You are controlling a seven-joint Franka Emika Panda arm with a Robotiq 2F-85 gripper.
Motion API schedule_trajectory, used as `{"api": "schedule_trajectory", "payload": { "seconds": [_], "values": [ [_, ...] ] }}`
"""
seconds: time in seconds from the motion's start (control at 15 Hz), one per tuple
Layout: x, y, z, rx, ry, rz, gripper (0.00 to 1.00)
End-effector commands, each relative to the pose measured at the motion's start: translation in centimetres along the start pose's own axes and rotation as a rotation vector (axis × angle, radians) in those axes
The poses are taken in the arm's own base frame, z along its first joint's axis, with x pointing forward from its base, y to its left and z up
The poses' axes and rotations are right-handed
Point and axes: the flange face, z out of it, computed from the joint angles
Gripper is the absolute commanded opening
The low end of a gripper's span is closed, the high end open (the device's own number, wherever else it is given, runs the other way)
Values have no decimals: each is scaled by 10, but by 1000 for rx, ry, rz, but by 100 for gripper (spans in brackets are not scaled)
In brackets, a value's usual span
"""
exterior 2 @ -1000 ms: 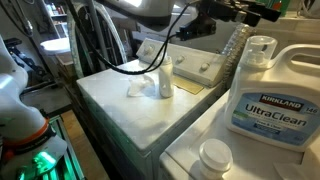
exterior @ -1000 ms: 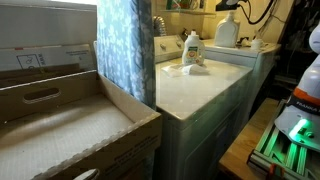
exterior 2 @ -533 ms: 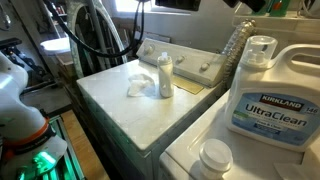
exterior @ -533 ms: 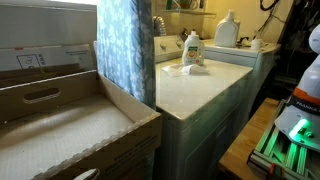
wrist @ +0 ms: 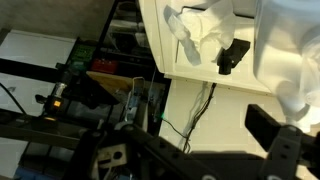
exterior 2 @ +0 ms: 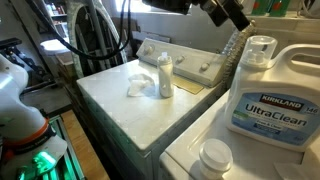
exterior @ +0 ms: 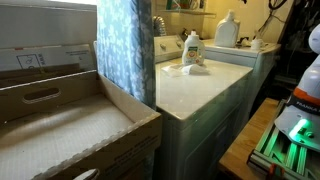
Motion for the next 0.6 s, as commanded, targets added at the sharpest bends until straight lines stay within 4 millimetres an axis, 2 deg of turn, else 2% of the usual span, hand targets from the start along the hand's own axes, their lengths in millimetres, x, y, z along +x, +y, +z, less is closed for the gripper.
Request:
{"api": "schedule_trajectory", "payload": {
  "seconds": [0.0, 0.13, 0.27, 0.53],
  "values": [
    [-6, 3, -10, 129, -108, -36, 100],
    [-8, 12, -6, 197, -182, -38, 100],
    [-12, 26, 8, 246, -262, -79, 100],
    [-31, 59, 64, 212, -391, -283, 100]
  ]
}}
